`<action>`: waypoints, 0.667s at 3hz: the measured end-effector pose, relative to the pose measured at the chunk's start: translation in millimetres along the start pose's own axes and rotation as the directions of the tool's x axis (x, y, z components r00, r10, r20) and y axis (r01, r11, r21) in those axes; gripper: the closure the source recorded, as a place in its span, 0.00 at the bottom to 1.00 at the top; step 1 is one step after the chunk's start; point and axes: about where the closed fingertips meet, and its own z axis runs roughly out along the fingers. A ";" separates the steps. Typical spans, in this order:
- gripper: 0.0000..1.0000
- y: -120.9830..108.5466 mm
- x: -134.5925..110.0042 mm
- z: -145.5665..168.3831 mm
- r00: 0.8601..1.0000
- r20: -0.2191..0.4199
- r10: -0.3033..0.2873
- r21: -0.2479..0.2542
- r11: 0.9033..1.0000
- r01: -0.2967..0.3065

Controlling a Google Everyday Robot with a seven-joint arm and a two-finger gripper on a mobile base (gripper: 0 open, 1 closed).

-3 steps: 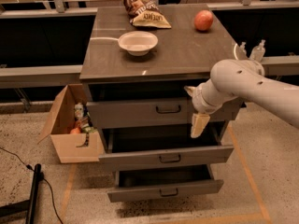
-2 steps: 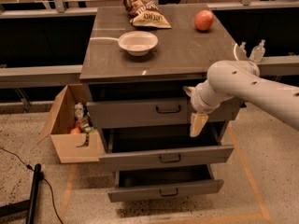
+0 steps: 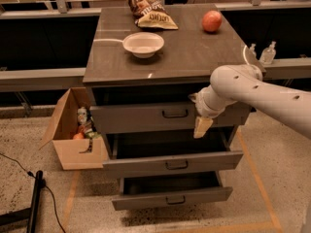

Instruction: Open top drawer

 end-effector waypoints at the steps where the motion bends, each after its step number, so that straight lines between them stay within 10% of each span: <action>1: 0.41 -0.3 0.9 5.9 1.000 -0.006 -0.002 -0.006 1.000 0.002; 2: 0.65 -0.8 1.3 6.2 1.000 -0.011 -0.005 -0.013 1.000 0.005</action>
Offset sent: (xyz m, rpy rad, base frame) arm 0.0049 -0.0022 -0.0009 -0.0241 0.0116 0.0020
